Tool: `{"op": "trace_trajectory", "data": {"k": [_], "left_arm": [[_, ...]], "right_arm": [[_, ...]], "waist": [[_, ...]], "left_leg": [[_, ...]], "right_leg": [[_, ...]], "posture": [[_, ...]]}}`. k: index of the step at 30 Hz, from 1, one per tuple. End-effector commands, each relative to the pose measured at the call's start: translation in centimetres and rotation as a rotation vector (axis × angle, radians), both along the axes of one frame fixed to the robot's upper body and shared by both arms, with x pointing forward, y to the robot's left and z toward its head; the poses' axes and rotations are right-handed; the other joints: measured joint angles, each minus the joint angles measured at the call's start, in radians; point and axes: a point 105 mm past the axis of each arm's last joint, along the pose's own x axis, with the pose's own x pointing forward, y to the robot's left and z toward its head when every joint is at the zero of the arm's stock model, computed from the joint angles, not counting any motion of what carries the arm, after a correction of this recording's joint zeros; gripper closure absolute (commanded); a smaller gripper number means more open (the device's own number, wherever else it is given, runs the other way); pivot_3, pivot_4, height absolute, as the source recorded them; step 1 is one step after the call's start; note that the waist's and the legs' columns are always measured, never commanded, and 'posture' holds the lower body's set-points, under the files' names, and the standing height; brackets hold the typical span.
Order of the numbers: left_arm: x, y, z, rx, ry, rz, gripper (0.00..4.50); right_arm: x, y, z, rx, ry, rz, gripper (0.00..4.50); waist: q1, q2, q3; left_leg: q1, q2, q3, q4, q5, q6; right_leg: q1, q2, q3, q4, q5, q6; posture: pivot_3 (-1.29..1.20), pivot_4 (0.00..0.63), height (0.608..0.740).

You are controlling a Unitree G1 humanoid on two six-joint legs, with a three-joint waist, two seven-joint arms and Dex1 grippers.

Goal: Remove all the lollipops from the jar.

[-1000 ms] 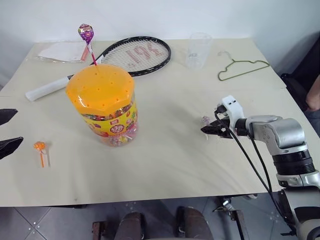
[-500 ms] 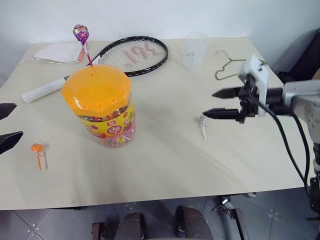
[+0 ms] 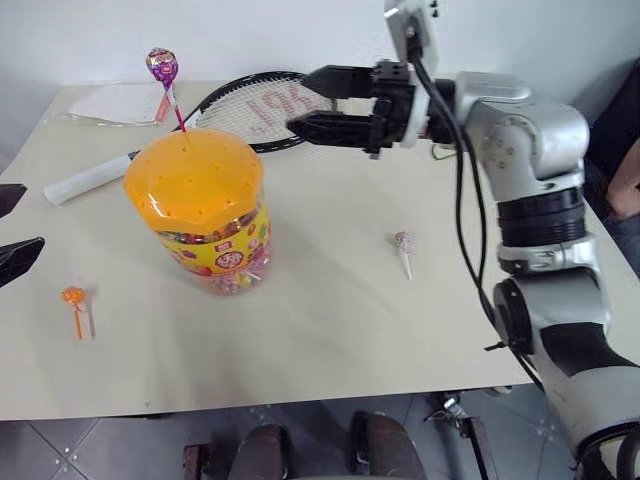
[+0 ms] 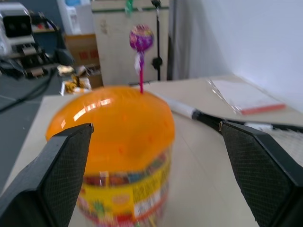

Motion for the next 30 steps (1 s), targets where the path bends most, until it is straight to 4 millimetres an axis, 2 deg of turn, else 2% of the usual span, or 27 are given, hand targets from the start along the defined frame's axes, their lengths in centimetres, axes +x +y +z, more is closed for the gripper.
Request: {"op": "trace_trajectory", "data": {"k": [1,13,16,20,30], "left_arm": [[-0.6,-0.1,1.3,0.012,-0.068,0.008,0.00],[-0.9,-0.6,1.4,0.010,-0.087,0.016,0.00],[-1.0,-0.8,1.4,0.010,-0.088,0.019,0.00],[-1.1,-0.9,1.3,0.009,-0.087,0.028,0.00],[-1.2,-1.2,1.1,0.001,-0.088,0.040,0.00]], "right_arm": [[0.2,1.7,1.4,0.047,-0.035,0.020,0.03],[-0.7,8.9,2.0,0.079,0.042,0.137,0.03],[-0.9,9.9,1.8,0.064,0.040,0.144,0.03],[-0.9,11.4,0.4,0.011,0.027,0.132,0.03],[-2.0,13.6,1.5,0.051,0.020,0.155,0.03]], "waist": [[-0.007,0.000,0.000],[-0.029,0.000,0.000],[-0.036,-0.001,-0.001],[-0.039,-0.001,-0.001],[-0.042,-0.001,-0.001]], "left_leg": [[0.000,0.000,0.000,0.000,0.000,0.000],[0.000,0.001,-0.001,-0.003,0.000,0.000],[0.000,0.001,-0.002,-0.005,0.000,0.000],[0.000,0.000,-0.002,-0.006,0.000,0.000],[0.000,0.002,-0.001,-0.008,0.000,-0.001]], "right_leg": [[0.000,0.000,0.000,0.001,0.000,0.000],[-0.001,0.000,0.000,0.001,0.000,0.000],[-0.002,0.000,0.000,0.002,0.000,0.000],[-0.002,0.000,0.000,0.003,0.000,0.000],[-0.006,0.000,0.001,0.003,0.000,0.000]], "posture": [[0.00,0.150,0.740],[0.00,0.150,0.740],[0.00,0.150,0.740],[0.00,0.150,0.740],[0.00,0.150,0.740]]}}
